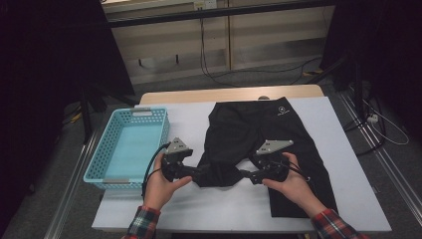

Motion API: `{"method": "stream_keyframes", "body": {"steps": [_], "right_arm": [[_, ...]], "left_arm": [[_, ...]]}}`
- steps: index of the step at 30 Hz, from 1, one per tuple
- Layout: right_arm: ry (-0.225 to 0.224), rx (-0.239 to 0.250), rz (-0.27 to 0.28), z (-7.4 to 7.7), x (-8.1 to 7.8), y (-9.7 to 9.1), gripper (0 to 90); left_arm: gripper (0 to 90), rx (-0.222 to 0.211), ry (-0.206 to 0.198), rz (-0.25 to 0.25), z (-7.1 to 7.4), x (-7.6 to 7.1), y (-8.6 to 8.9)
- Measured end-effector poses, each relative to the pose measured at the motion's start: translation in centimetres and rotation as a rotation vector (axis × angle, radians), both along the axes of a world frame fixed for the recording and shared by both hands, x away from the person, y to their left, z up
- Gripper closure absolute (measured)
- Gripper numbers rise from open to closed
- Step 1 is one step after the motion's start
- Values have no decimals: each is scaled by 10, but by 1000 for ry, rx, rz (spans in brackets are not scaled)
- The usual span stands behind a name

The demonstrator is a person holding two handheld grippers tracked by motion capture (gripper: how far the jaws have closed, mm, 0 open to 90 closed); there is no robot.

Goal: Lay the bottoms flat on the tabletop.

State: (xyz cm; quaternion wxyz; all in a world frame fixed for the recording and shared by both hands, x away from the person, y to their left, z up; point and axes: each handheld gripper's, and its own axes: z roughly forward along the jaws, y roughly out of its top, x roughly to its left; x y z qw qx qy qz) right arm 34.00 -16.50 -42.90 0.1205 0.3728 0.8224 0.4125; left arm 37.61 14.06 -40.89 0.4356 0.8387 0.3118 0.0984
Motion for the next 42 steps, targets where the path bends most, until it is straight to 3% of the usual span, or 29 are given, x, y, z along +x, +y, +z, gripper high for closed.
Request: {"method": "stream_keyframes", "body": {"steps": [2,5,7,9,15,18,21,24,26,29,32,36,39,42], "right_arm": [[5,7,8,-1,0,4,259],[-7,0,55,-1,-2,12,403],[-4,3,66,-2,-4,17,406],[-2,-2,90,-3,-5,22,468],[22,11,144,-7,-8,37,487],[22,-10,169,-11,-11,48,449],[33,-46,200,-16,-12,58,468],[16,-91,209,-18,-12,62,628],[24,-71,233,-18,-9,61,827],[41,-76,239,-19,-5,58,900],[40,-41,222,-13,-1,52,900],[29,63,161,2,9,35,900],[28,56,107,0,20,28,900],[56,63,47,-6,31,22,900]], "left_arm": [[151,-4,3,2,-1,1,0],[153,2,-9,3,-1,2,0],[156,-2,-13,12,-1,3,0],[156,-11,-13,20,-1,3,0],[159,-9,-18,37,0,3,3],[159,-3,-18,36,-1,3,3],[160,-2,-17,35,0,3,3],[160,-4,-17,37,0,3,3],[159,-4,-21,43,-1,3,4],[159,-5,-14,36,-2,3,3],[159,-9,-16,30,-2,3,2],[159,-10,-12,20,-3,2,0],[162,-4,-10,4,-6,2,-4],[179,-1,1,-14,-8,2,-8]]}}
